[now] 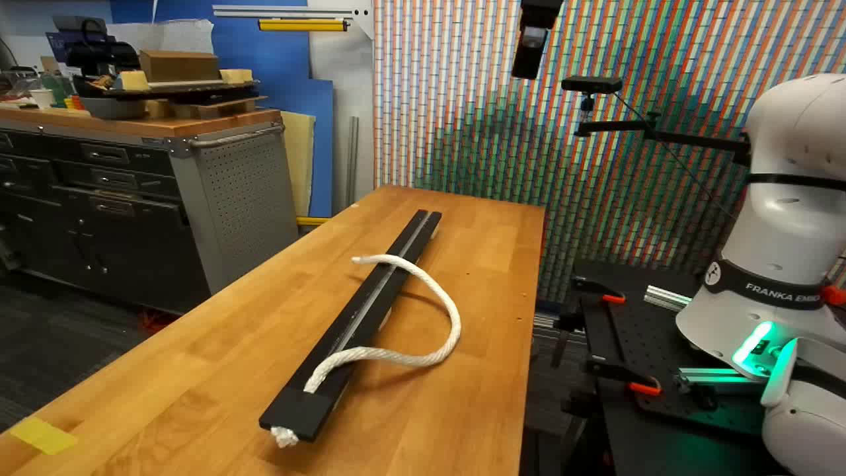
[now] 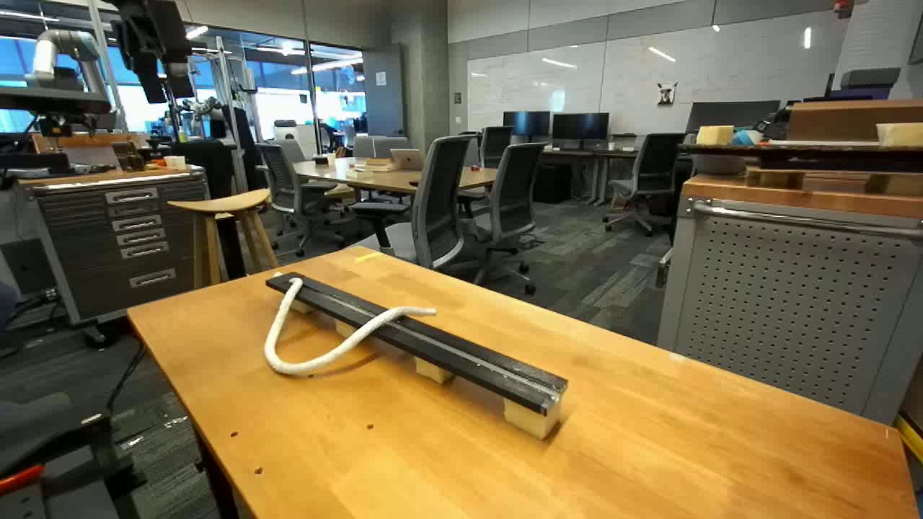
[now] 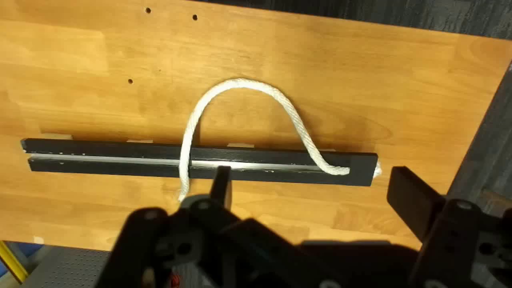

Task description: Put the white rope on the wooden board

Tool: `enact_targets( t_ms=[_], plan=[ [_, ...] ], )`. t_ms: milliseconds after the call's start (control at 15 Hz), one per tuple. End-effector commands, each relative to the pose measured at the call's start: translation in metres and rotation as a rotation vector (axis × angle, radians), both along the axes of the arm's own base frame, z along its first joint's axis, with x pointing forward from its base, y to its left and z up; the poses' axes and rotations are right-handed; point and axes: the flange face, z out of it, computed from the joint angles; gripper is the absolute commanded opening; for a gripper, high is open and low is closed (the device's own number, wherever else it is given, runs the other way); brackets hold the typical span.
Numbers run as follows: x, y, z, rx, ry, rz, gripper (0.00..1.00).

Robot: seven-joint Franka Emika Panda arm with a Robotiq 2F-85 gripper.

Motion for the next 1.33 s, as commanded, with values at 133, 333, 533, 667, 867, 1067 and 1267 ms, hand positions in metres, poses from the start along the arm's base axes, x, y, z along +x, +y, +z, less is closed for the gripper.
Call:
enact_targets(
  t_ms=[133, 333, 533, 667, 867, 1067, 1267],
  plan=[
    [0.000, 0.001, 0.008, 0.004, -0.013, 0.001, 1.00],
    [0.000, 0.001, 0.008, 0.004, -0.014, 0.002, 1.00],
    [0.000, 0.001, 0.008, 0.004, -0.014, 0.002, 1.00],
    [0.009, 0.000, 0.008, -0.012, -0.035, -0.030, 1.00],
    [0.030, -0.005, 0.009, -0.022, -0.045, -0.036, 1.00],
    [0.056, -0.012, 0.012, -0.041, -0.067, -0.080, 1.00],
    [0.086, -0.020, 0.014, -0.057, -0.097, -0.143, 1.00]
  ],
)
